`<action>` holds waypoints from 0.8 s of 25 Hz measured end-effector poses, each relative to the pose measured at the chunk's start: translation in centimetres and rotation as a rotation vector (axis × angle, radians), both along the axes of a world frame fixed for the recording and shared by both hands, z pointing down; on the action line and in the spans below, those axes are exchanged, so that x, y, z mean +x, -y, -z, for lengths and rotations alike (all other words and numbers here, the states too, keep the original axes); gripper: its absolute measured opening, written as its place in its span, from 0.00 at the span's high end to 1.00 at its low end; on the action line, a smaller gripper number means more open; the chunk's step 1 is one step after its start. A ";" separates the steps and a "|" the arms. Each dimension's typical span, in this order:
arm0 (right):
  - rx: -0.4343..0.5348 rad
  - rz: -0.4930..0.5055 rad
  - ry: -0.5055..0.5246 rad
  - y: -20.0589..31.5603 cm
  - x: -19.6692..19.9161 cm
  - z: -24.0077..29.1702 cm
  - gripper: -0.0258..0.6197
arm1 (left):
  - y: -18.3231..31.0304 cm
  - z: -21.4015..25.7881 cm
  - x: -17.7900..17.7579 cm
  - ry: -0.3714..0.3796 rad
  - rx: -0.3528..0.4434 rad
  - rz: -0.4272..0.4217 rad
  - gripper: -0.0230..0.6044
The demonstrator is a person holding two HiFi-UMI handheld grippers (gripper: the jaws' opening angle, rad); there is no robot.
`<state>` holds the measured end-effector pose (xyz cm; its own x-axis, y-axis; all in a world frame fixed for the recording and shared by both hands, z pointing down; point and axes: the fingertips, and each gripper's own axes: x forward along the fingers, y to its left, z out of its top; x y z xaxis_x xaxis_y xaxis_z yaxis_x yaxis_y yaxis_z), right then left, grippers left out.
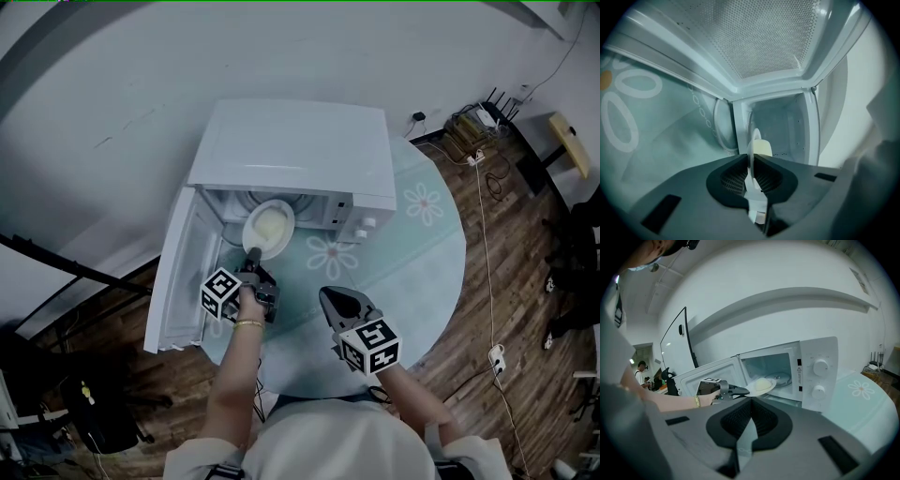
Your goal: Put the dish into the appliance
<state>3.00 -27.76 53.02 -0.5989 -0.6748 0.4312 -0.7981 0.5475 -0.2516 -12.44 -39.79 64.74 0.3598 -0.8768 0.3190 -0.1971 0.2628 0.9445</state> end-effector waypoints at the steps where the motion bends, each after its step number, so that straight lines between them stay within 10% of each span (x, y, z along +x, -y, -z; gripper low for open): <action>1: -0.001 0.000 0.001 0.0 0.0 0.0 0.95 | 0.1 -0.1 0.0 0.000 -0.003 0.002 0.90; 20: -0.012 -0.016 0.005 1.1 0.0 -0.8 0.95 | 3.6 -1.5 0.5 0.011 -0.027 0.018 0.90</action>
<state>2.98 -28.82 53.78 -0.5898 -0.6792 0.4368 -0.8057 0.5312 -0.2619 -11.95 -43.37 66.24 0.3406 -0.8741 0.3462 -0.2025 0.2914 0.9349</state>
